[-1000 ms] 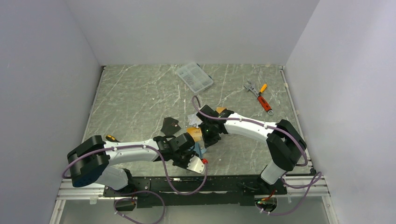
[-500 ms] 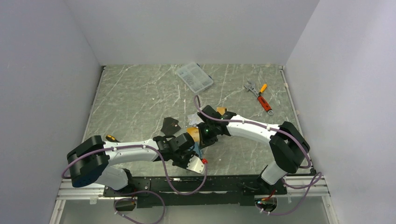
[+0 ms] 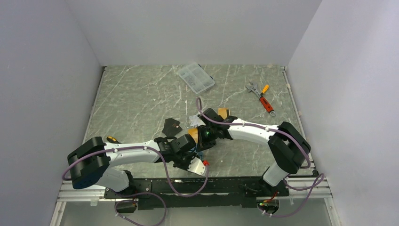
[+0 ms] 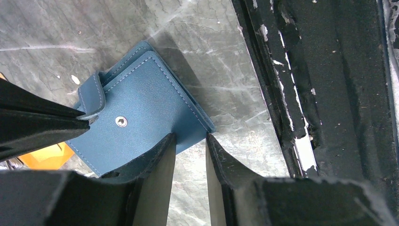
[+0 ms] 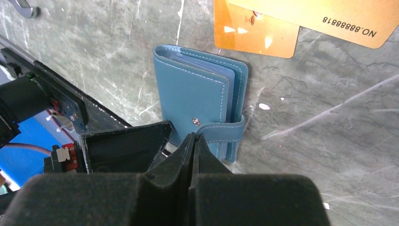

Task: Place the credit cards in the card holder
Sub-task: Close the card holder at the center of the board.

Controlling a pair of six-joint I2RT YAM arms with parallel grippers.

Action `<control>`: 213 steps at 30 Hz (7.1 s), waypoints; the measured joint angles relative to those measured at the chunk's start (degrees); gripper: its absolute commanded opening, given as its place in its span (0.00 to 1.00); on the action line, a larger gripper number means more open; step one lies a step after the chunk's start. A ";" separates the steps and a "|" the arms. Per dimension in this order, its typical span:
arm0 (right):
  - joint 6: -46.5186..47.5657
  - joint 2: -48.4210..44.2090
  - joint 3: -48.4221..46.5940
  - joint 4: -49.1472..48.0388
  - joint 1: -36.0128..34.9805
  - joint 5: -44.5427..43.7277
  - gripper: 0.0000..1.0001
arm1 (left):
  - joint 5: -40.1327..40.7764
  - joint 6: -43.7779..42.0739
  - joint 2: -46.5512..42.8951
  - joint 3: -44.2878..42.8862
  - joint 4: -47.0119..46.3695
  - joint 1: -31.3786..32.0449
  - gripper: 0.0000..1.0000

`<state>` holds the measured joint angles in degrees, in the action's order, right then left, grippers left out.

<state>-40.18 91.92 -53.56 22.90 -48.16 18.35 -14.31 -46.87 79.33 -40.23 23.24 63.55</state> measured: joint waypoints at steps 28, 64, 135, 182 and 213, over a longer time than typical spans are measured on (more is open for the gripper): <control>-2.78 6.38 -4.31 0.42 -3.48 -4.87 0.00 | -0.74 -0.04 -0.07 0.00 0.63 -0.37 0.33; 1.01 11.74 -12.94 9.84 -11.08 -17.68 0.00 | -1.20 -0.46 -4.35 0.02 3.76 -2.58 0.33; -21.57 4.66 6.03 -13.77 -28.96 -46.45 0.00 | -18.95 -1.27 -23.34 -4.26 18.29 -52.17 0.45; -15.28 -30.14 16.59 2.08 1.55 -14.99 0.53 | -3.17 0.20 -3.19 -5.73 6.73 1.38 0.47; -16.57 -11.21 18.88 -3.34 11.54 -2.43 0.31 | 2.71 -1.88 6.54 -3.87 -5.90 3.23 0.45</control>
<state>-56.75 80.71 -34.68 19.55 -36.62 15.92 -11.60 -48.75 85.86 -44.10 17.34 66.78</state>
